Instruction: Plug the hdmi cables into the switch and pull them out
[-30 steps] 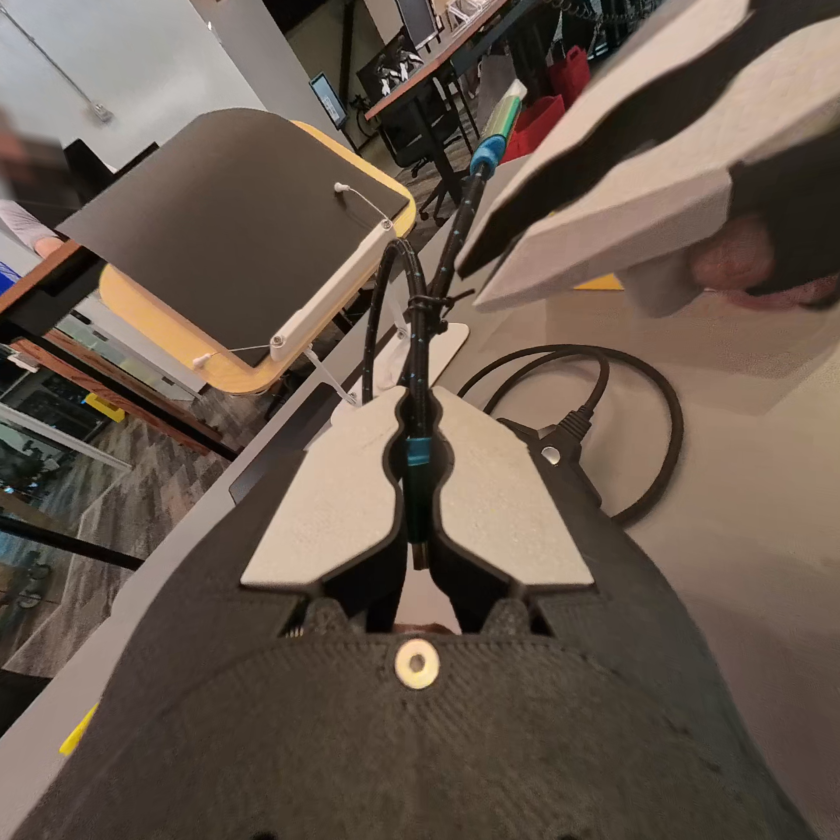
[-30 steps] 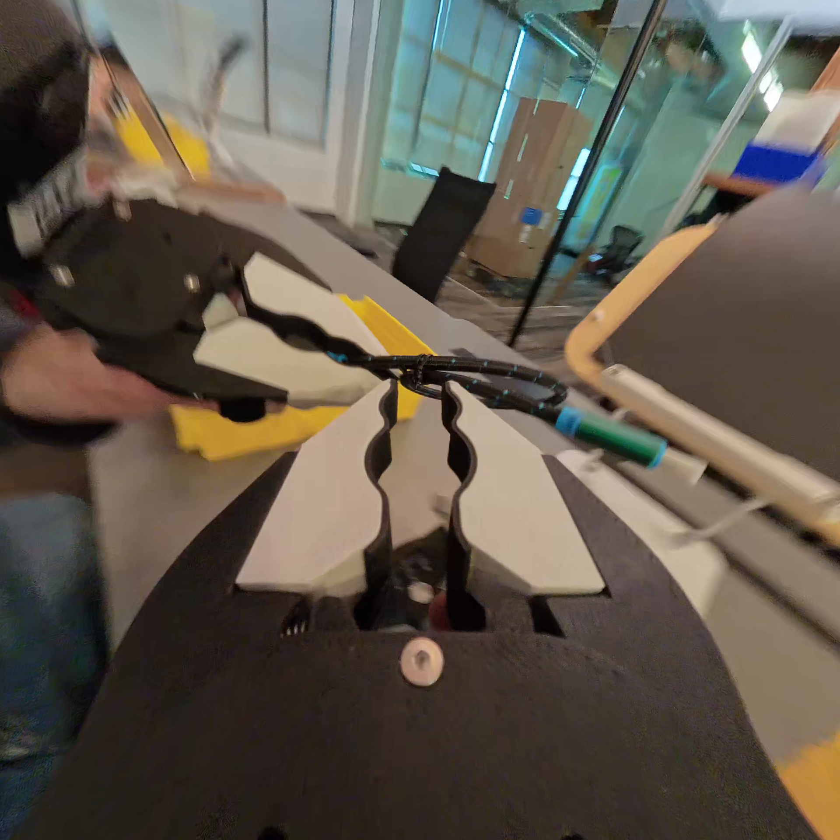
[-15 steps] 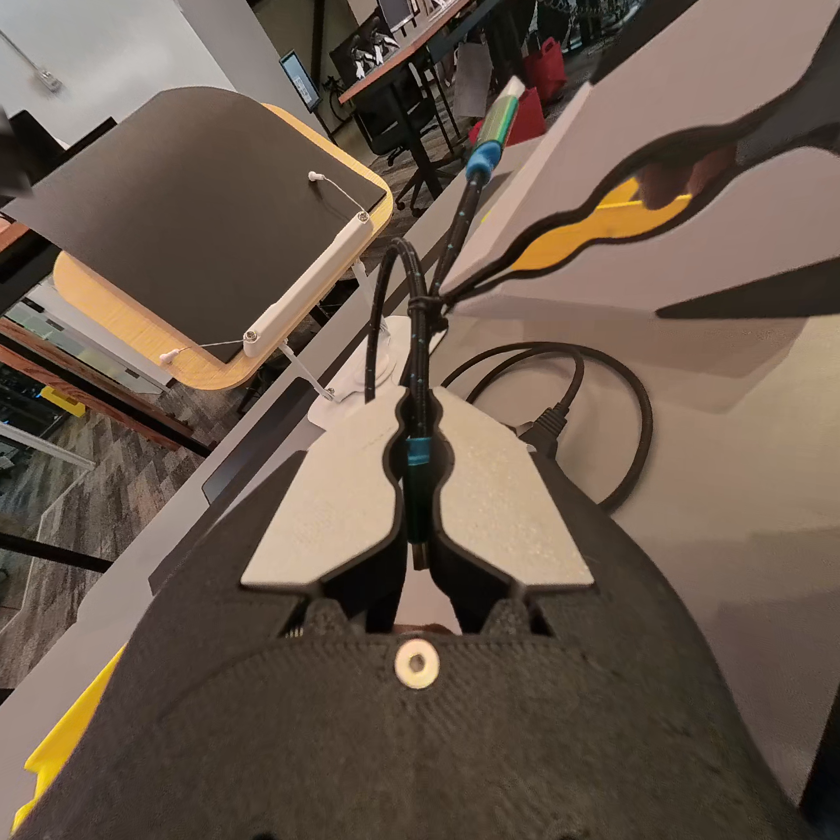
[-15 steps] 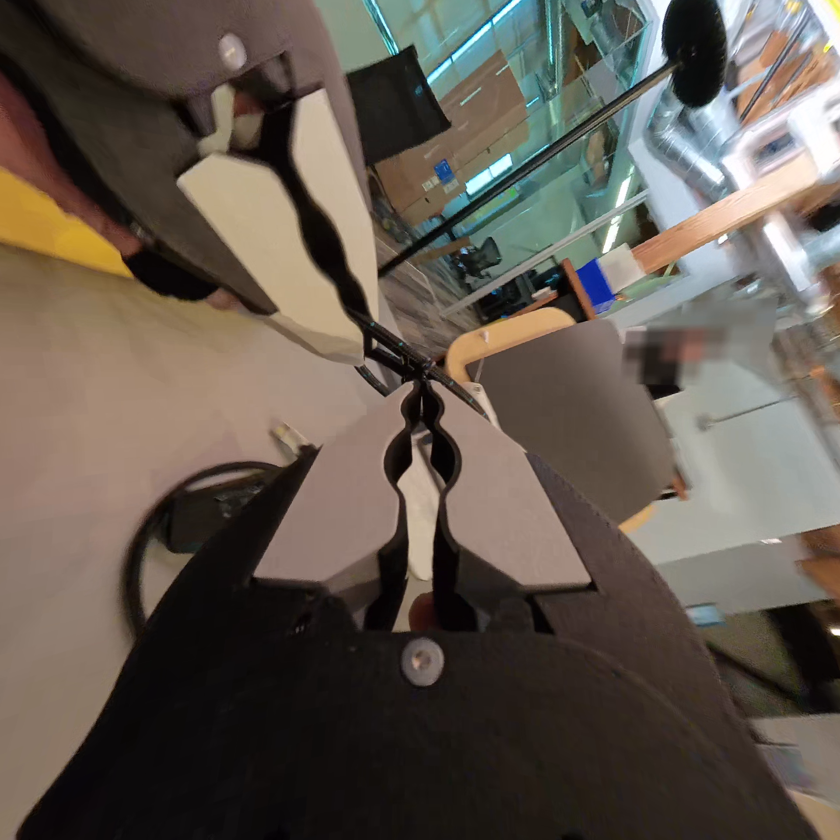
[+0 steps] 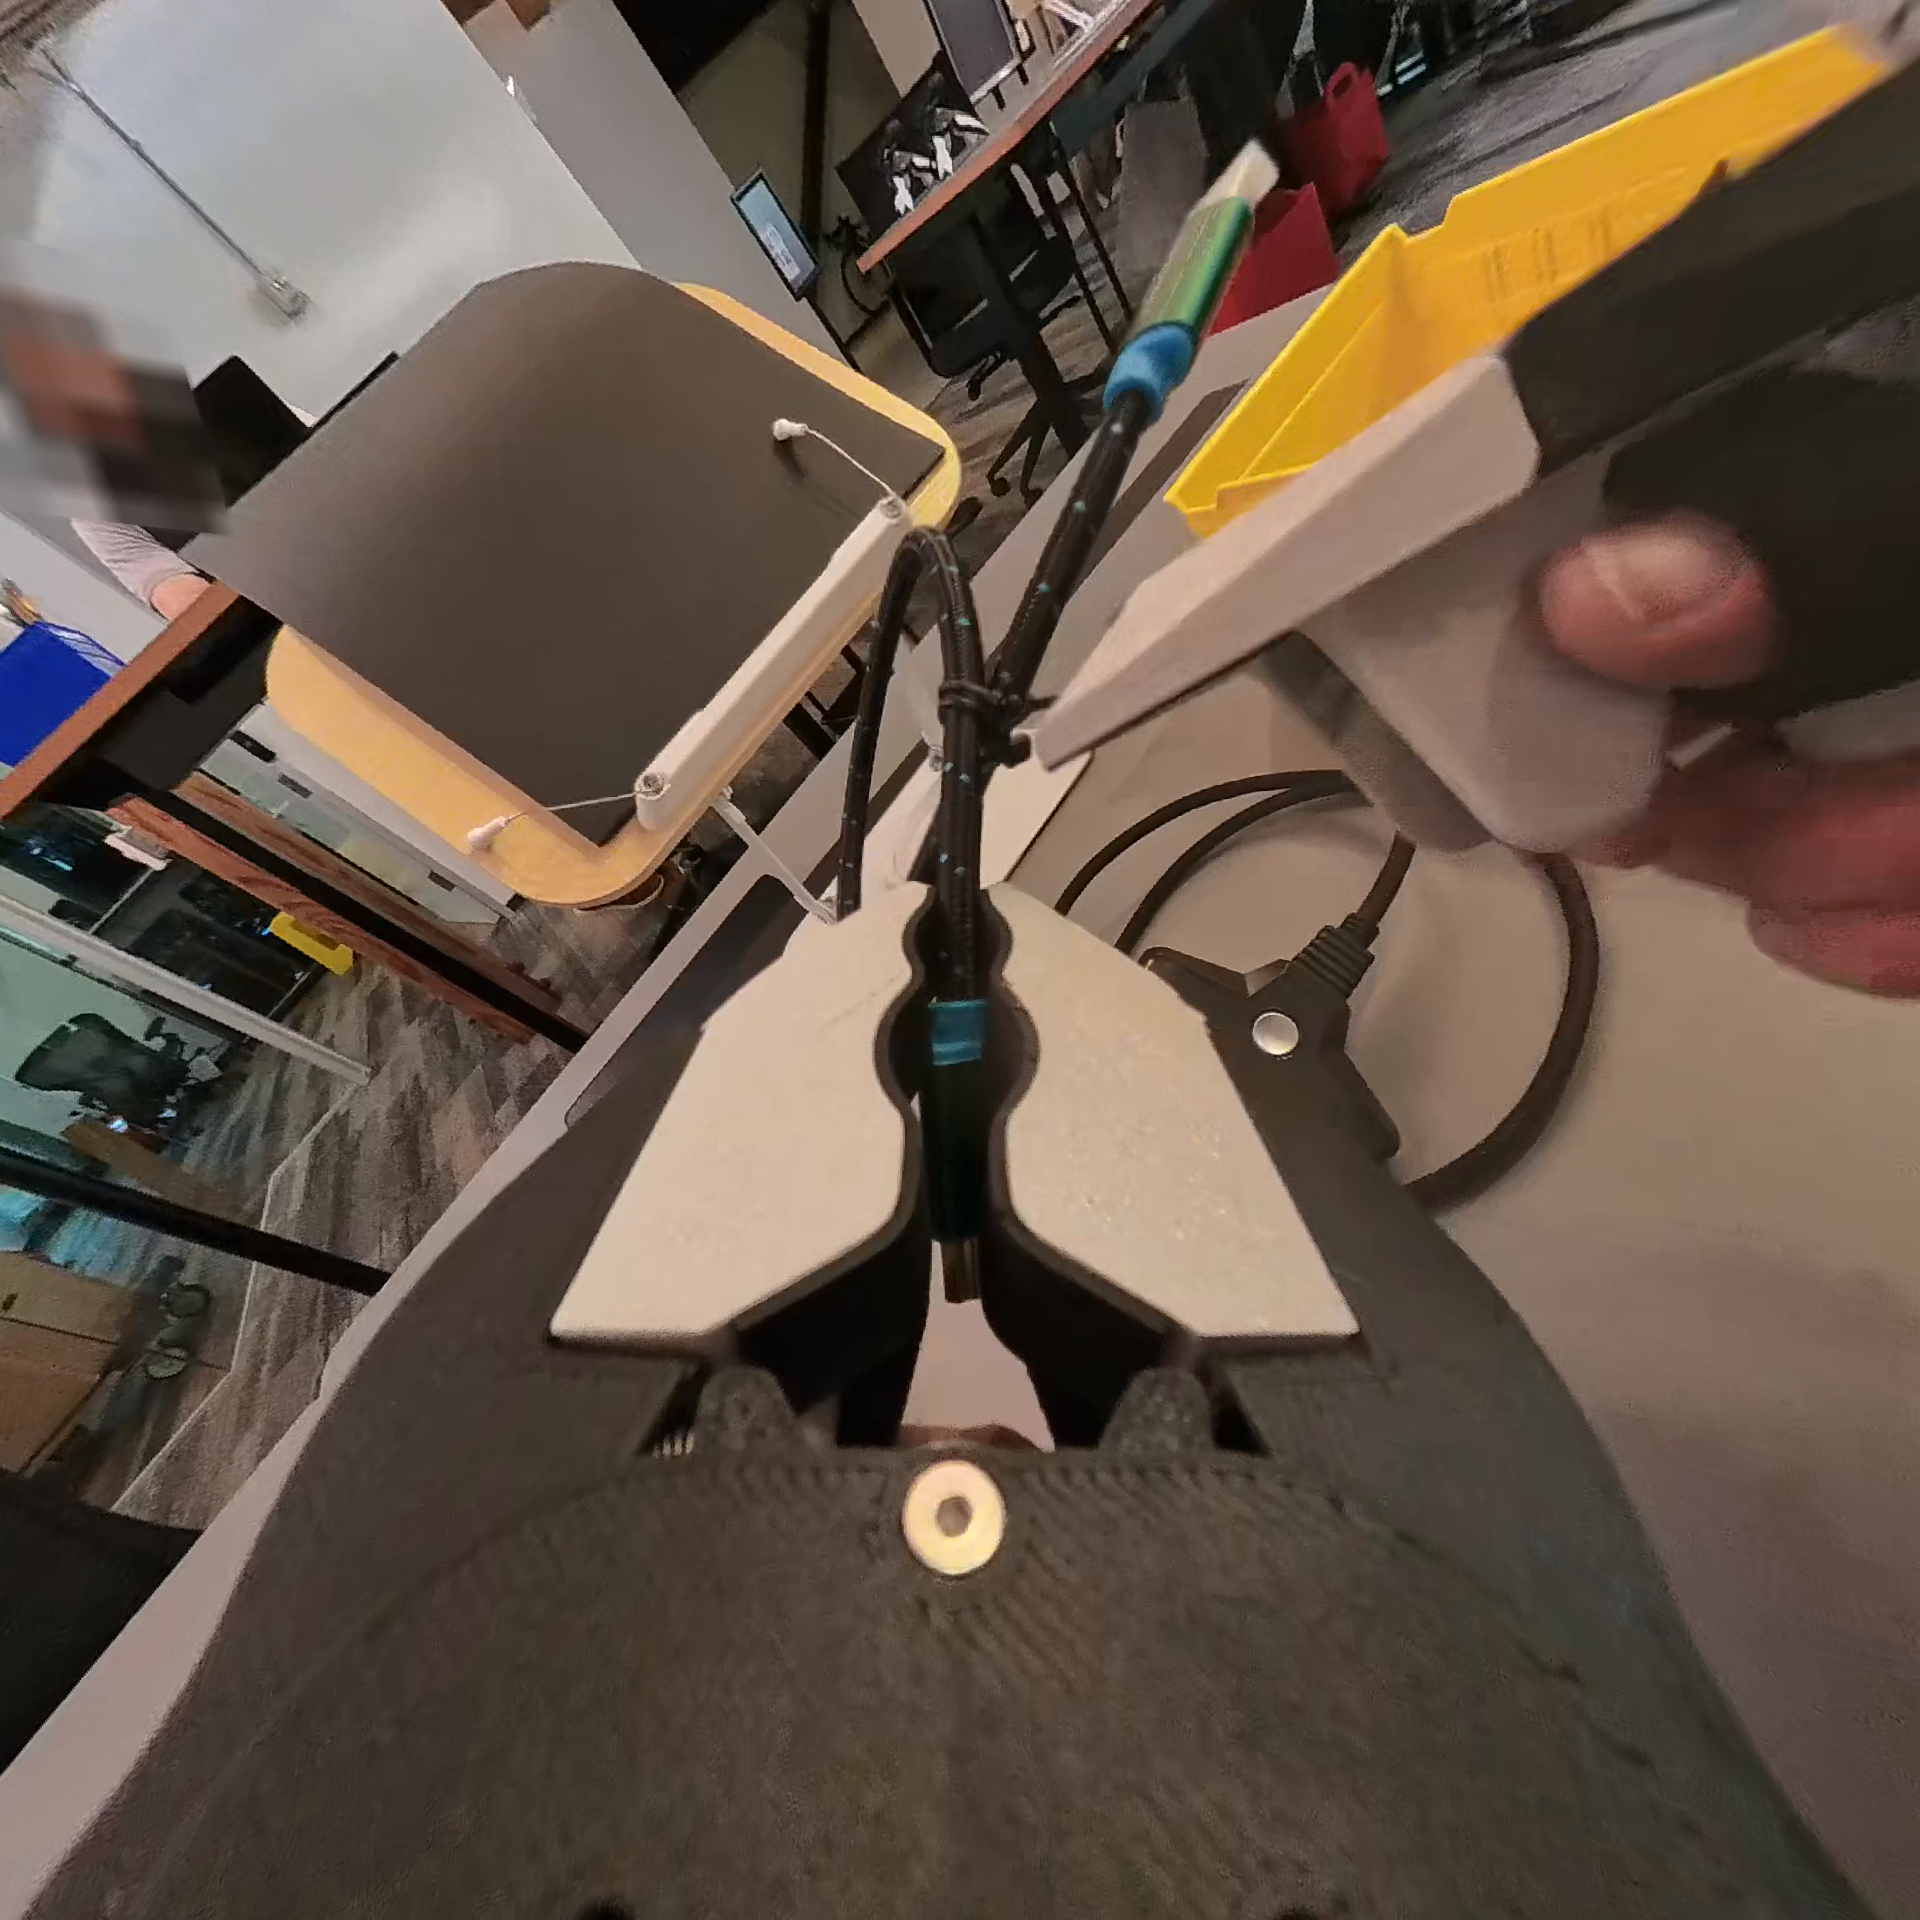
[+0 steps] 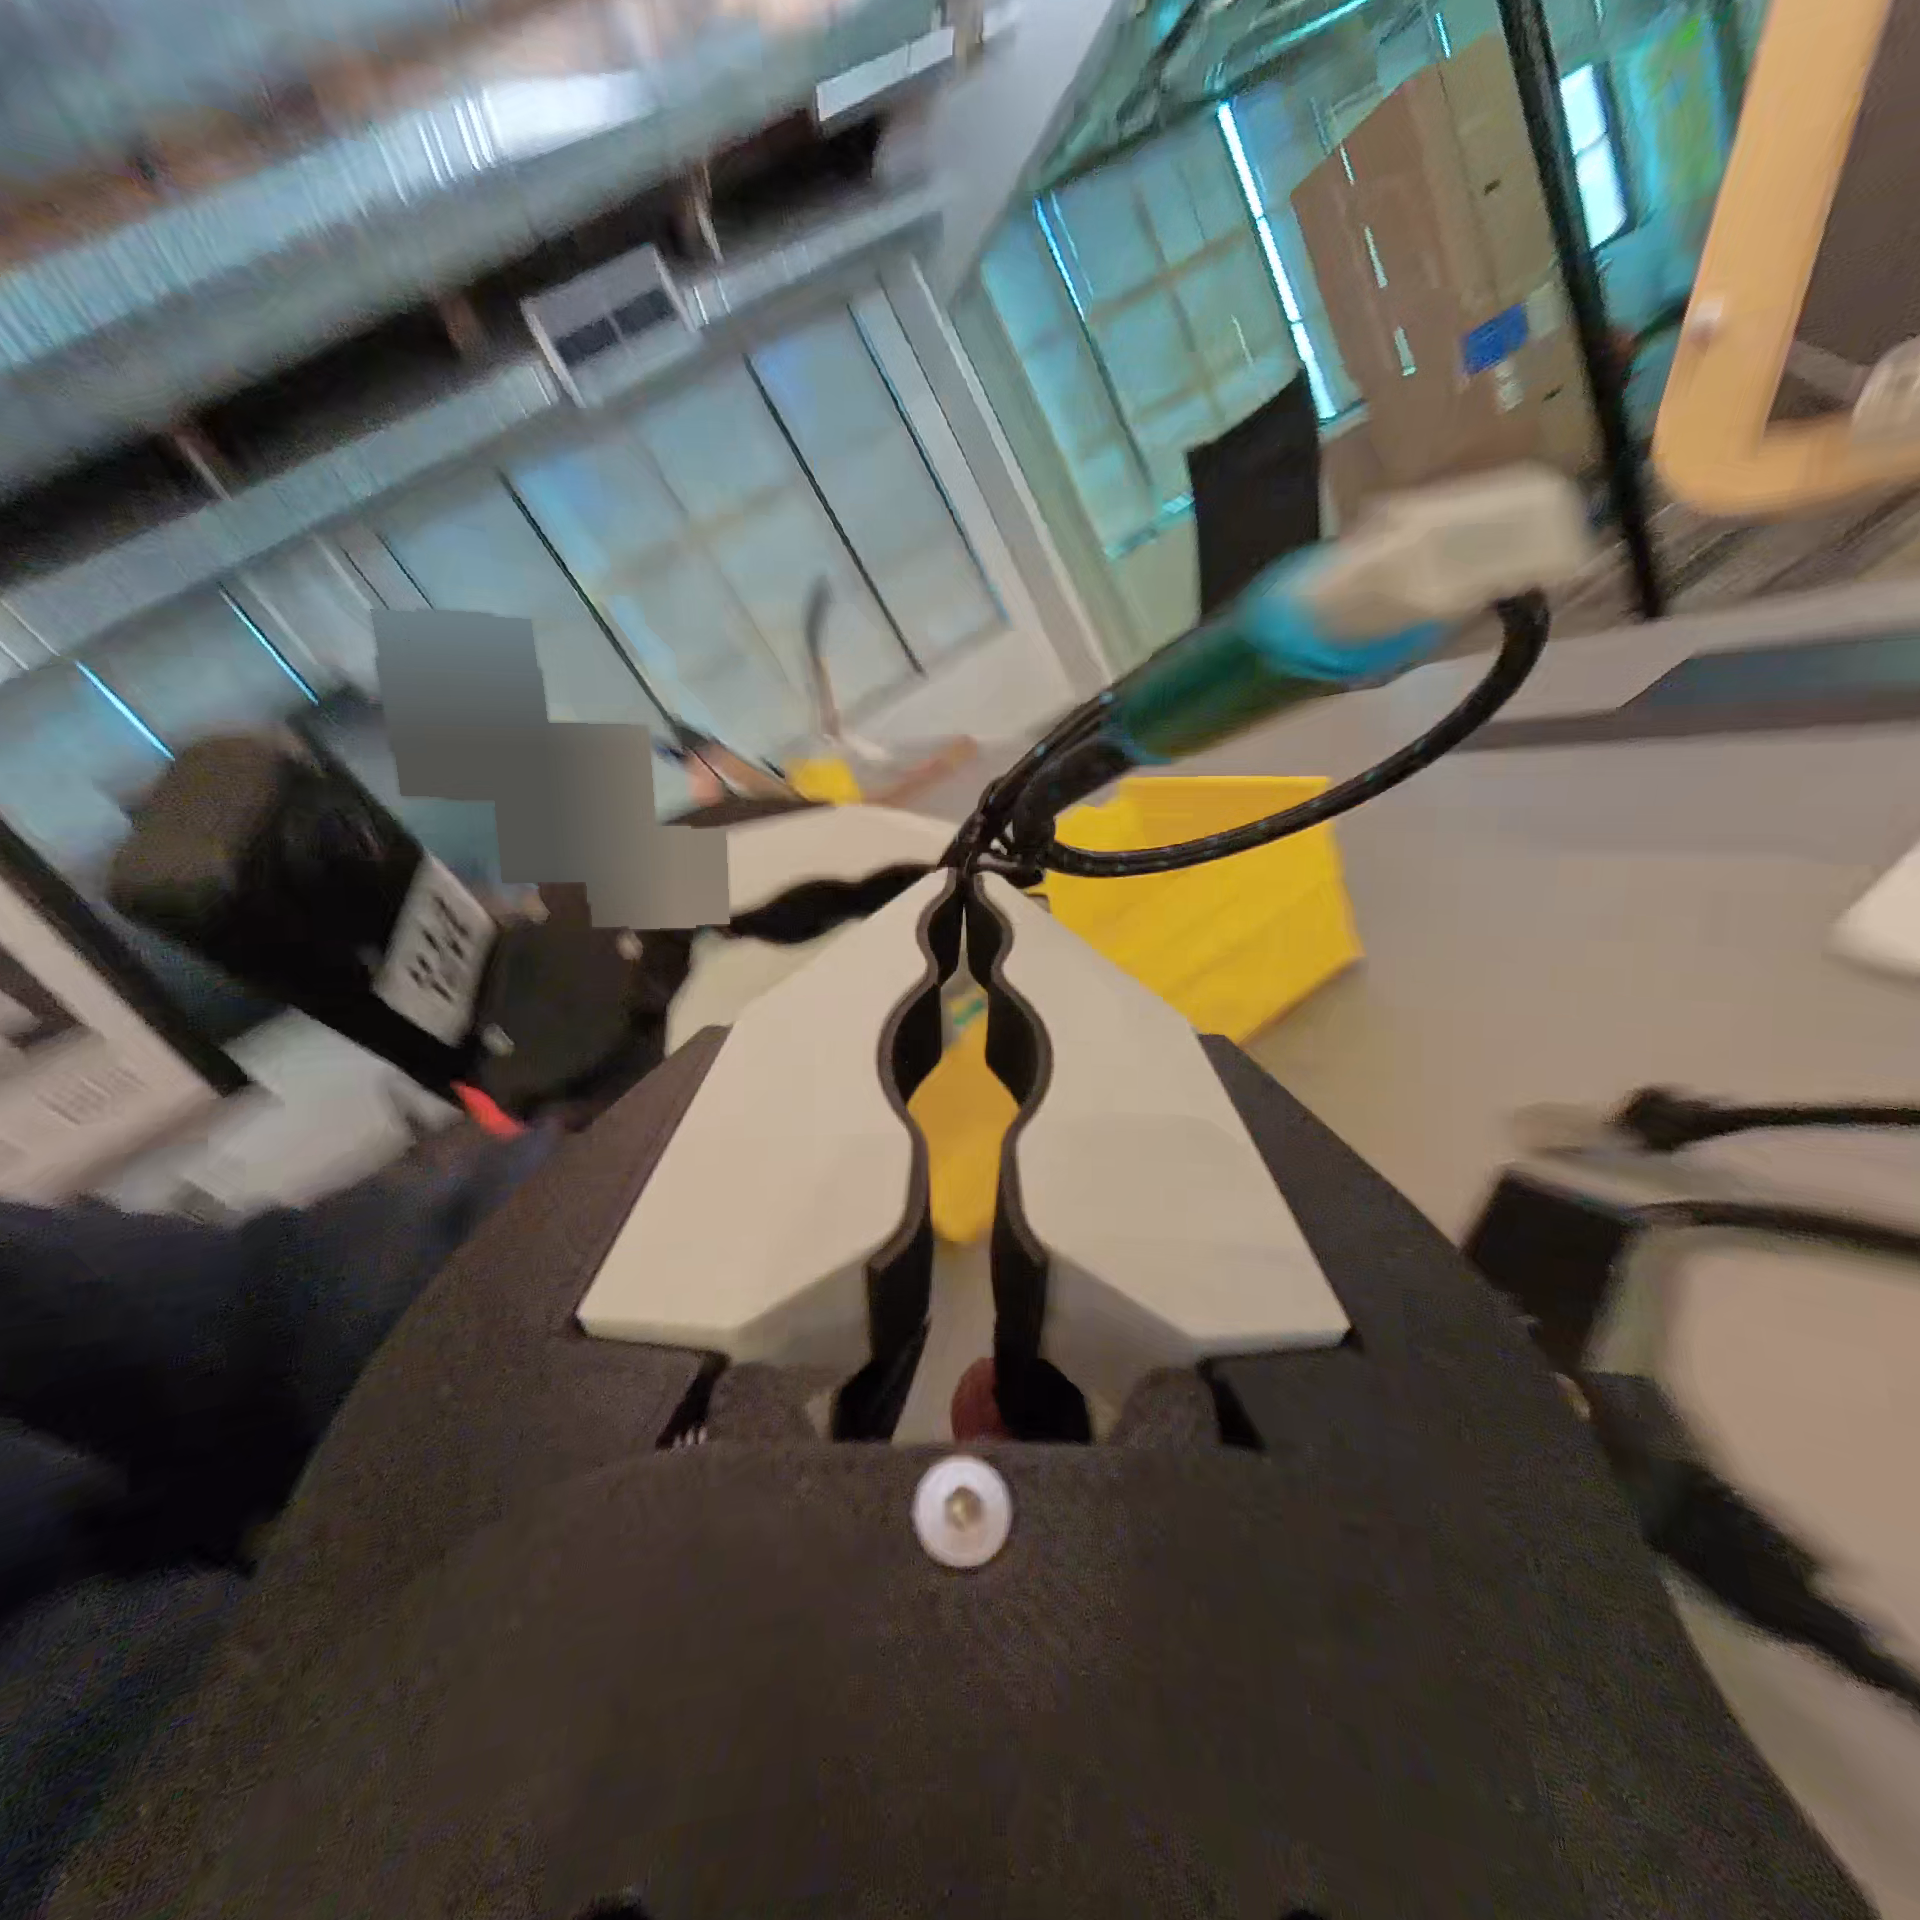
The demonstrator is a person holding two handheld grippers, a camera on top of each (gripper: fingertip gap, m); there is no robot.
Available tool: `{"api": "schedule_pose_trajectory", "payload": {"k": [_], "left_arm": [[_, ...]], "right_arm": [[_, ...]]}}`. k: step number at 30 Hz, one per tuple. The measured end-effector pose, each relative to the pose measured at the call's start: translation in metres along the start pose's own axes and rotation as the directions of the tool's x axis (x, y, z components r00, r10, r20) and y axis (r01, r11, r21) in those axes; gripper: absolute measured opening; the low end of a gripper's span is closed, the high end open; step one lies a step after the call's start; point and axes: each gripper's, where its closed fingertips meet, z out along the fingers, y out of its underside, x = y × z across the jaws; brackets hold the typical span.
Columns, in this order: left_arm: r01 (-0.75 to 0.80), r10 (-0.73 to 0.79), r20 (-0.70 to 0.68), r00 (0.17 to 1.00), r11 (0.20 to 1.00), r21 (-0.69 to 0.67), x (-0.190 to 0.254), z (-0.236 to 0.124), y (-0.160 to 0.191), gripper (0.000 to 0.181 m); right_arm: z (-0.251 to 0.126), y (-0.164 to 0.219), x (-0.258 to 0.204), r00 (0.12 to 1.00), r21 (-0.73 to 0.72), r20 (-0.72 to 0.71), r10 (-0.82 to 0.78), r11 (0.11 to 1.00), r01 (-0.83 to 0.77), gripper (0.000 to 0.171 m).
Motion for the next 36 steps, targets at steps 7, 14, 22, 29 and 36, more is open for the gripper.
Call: {"api": "schedule_pose_trajectory", "payload": {"k": [7,14,22,29,36], "left_arm": [[0.035,-0.036,-0.041,0.999,0.999,-0.012,0.0,-0.001,-0.001,0.005],[0.031,-0.032,-0.057,0.998,0.999,-0.018,0.007,-0.001,-0.003,0.005],[0.055,-0.056,-0.073,0.996,0.998,-0.016,0.008,-0.001,-0.005,0.005],[0.069,-0.071,-0.084,0.994,0.997,-0.017,0.008,-0.002,-0.006,0.005],[0.076,-0.078,-0.092,0.993,0.997,-0.025,0.009,-0.002,-0.006,0.004]], "right_arm": [[-0.002,-0.011,0.0,0.353,-0.394,-0.124,-0.927,0.373,0.84,0.014],[-0.001,-0.009,0.004,-0.014,-0.514,-0.056,-0.998,0.017,0.857,0.0],[-0.006,-0.006,0.001,-0.063,-0.501,-0.013,-0.998,-0.048,0.864,0.015],[-0.007,-0.009,0.005,-0.083,-0.51,-0.023,-0.996,-0.06,0.858,0.005],[-0.009,-0.011,0.007,-0.041,-0.496,-0.033,-0.999,-0.019,0.868,0.001]]}}
